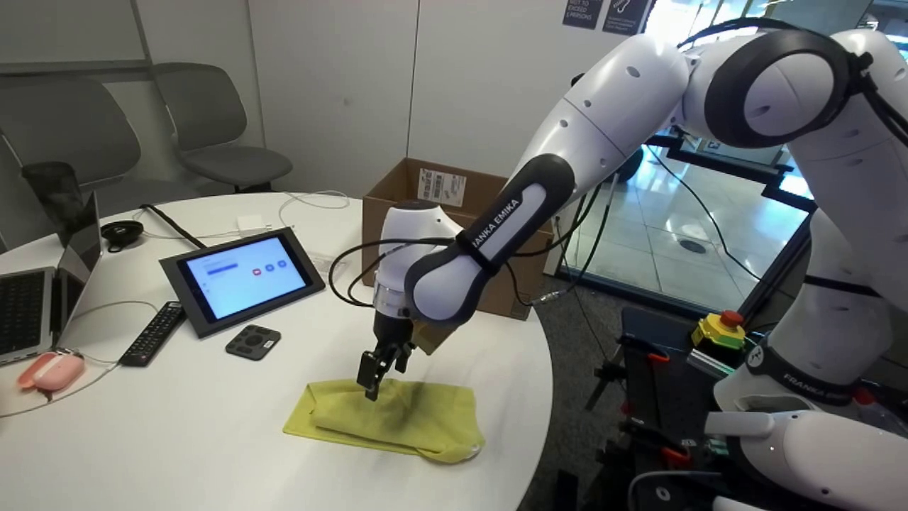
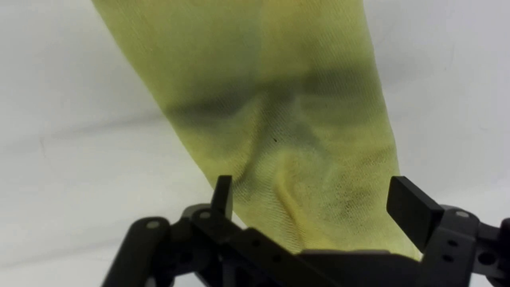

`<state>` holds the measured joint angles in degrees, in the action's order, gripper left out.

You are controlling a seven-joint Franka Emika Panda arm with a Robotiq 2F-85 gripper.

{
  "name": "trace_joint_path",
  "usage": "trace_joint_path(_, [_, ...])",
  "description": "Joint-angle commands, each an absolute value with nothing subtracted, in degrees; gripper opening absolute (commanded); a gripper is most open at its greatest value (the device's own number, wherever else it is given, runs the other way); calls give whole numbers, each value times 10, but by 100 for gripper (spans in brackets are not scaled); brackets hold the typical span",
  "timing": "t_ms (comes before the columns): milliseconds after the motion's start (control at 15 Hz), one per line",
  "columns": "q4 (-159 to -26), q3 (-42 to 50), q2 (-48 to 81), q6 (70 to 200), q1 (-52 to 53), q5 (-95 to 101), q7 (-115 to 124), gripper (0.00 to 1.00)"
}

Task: Put the marker on the towel, fold the towel, and then put the folded towel in the box

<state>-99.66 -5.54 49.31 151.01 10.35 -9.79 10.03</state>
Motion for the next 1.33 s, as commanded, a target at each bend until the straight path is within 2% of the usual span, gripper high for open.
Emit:
trace_joint_path(0, [-969,-25,510,1483,153,-43,120,100])
trace_joint_path(333, [-894,10,563,1481,174,43,88,100])
trace_joint_path(600, [-795,21,627,1472,146,77,44,100])
trace_joint_path(1267, [-646,-39,727,1479,84,59,-65,100])
